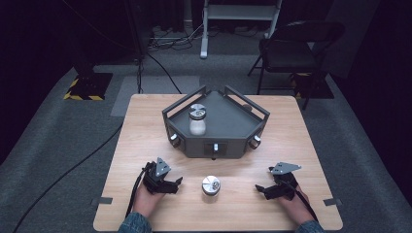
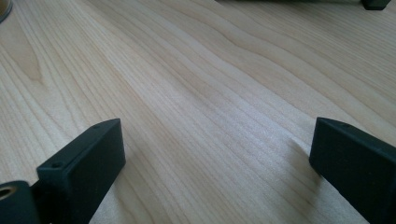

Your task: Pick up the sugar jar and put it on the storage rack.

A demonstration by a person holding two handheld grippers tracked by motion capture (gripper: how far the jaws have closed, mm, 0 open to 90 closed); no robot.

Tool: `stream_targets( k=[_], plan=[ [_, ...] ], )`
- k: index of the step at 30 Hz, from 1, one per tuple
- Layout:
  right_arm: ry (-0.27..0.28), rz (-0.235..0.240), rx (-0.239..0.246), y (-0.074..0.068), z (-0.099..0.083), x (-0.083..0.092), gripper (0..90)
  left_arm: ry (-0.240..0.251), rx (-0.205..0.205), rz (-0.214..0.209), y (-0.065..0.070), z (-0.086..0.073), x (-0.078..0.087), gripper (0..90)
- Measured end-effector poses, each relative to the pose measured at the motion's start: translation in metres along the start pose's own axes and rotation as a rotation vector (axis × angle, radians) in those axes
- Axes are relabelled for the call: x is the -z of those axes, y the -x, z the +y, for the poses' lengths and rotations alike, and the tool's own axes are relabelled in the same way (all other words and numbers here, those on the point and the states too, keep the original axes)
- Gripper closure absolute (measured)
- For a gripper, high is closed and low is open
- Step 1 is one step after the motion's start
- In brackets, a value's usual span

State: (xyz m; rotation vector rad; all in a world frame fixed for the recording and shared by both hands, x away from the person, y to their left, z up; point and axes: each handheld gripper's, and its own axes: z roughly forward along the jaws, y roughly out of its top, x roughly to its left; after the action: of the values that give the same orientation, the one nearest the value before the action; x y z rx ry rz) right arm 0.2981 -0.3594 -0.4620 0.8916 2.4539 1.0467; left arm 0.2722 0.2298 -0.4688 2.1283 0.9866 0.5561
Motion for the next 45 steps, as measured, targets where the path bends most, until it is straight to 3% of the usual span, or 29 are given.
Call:
stream_targets(
  k=[2, 4, 8, 45],
  plan=[
    [0.000, 0.000, 0.000, 0.000, 0.000, 0.000, 3.4, -0.021, 0.009, -0.014, -0.003, 0.000, -0.003, 7.3],
    [0.000, 0.000, 0.000, 0.000, 0.000, 0.000, 3.4, -0.035, 0.046, -0.035, -0.010, 0.001, -0.004, 7.0],
    [0.000, 0.000, 0.000, 0.000, 0.000, 0.000, 3.3, -0.036, 0.059, -0.029, -0.011, 0.000, -0.003, 6.6],
    [-0.001, -0.001, -0.004, -0.002, 0.000, 0.000, 3.1, -0.037, 0.062, -0.026, -0.010, 0.000, -0.002, 6.1]
  ],
)
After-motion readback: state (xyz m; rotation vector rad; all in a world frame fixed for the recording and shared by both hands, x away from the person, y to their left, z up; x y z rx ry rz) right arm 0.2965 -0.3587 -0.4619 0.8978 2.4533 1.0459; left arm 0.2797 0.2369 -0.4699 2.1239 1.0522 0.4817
